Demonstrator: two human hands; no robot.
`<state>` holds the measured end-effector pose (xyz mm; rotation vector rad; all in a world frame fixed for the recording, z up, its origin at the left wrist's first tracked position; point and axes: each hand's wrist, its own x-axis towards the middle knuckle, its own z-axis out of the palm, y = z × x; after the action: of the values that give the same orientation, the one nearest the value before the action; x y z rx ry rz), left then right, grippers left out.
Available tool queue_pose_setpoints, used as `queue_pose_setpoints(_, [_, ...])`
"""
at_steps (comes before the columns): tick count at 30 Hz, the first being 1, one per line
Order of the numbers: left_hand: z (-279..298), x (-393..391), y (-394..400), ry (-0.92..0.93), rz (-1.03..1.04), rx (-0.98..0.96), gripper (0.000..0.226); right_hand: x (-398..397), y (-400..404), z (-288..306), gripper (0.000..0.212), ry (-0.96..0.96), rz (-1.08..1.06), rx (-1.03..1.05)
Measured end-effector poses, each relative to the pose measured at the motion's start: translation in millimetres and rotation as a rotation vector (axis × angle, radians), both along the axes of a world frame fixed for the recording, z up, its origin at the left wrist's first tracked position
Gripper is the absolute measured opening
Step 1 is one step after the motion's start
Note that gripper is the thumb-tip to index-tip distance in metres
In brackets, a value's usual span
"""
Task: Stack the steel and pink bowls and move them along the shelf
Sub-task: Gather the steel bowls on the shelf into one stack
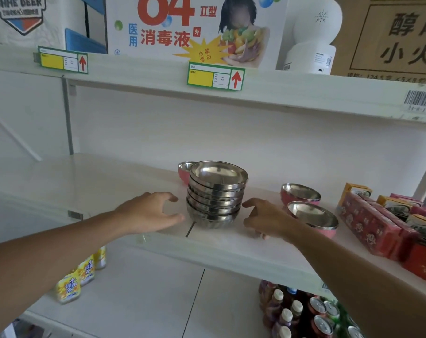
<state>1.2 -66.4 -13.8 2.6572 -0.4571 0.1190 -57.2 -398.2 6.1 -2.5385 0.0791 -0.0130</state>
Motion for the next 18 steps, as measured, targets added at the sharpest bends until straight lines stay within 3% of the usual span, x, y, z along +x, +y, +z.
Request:
queue_pose_setpoints(3, [-3,2,-19,0.01,-0.061,0.038,0.109,0,10,-8,0.064,-0.023,0.067,0.002])
queue_pose_setpoints(6, [-2,6,-28,0.019,-0.11,-0.007,0.115,4,21,-8,0.036,-0.054,0.053,0.005])
queue_pose_setpoints(8, [-2,9,-28,-0.006,-0.101,0.003,0.116,8,27,-9,0.03,-0.069,0.036,-0.038])
queue_pose_setpoints(13, [-3,18,-12,-0.057,-0.112,0.027,0.111,18,45,-11,0.057,-0.09,0.102,-0.239])
queue_pose_setpoints(16, [-3,25,8,-0.082,-0.135,0.055,0.104,20,60,-9,0.021,-0.147,0.195,-0.158])
queue_pose_setpoints(18, [-3,30,25,-0.081,-0.159,0.057,0.097,23,73,-7,0.022,-0.178,0.244,-0.09])
